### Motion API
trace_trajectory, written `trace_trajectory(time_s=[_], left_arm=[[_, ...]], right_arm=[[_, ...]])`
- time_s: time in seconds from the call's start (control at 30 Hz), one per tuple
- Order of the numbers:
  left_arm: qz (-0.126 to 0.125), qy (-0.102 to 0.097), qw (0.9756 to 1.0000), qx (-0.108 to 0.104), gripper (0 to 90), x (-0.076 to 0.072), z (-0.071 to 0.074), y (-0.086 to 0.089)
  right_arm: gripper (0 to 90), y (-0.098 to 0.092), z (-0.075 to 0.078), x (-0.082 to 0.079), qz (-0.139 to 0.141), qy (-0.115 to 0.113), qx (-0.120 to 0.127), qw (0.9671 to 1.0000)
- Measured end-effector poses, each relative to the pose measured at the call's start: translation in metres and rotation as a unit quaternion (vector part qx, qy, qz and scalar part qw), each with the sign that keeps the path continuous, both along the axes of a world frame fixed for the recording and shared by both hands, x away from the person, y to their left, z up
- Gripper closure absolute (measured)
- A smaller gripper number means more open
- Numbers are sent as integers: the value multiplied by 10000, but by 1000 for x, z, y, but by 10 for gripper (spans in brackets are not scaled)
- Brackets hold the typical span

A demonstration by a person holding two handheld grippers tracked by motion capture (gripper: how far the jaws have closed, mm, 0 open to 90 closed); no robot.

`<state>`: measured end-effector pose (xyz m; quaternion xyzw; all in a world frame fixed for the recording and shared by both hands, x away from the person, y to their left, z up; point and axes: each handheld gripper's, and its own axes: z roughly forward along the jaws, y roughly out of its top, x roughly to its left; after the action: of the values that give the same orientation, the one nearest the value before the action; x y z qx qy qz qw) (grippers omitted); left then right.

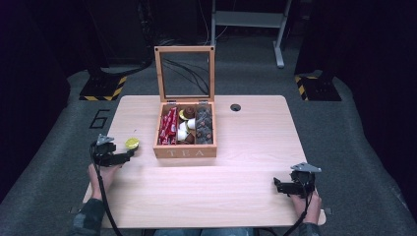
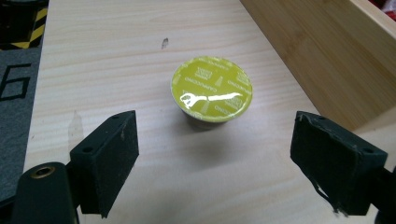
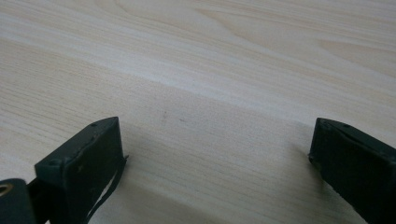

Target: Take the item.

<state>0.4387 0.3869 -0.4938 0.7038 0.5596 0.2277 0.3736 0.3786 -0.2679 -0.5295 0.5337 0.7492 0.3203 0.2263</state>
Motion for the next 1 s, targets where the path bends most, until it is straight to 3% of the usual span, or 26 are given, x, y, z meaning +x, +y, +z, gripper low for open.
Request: trace_trajectory(time_s=[0.23,0.4,0.63,0.8,1.0], left_arm=[[70,-82,9999,-12,119,-28,-2,12],[116,-121,9999,-23,81,-40,-6,15],[99,4,10000,-2,3,-60,-13,19],[130,0,9999,13,1,-70,-20,17],[10,157,9998,80,1,-82,-29,13]], right_arm=[[22,0,0,0,-5,0,1,10000],[22,0,0,0,-11,-2,-1,10000],[22,0,0,0,-12,-1,-2,10000],[22,0,0,0,-15,0,-1,10000],[22,0,0,0,-16,0,0,10000]])
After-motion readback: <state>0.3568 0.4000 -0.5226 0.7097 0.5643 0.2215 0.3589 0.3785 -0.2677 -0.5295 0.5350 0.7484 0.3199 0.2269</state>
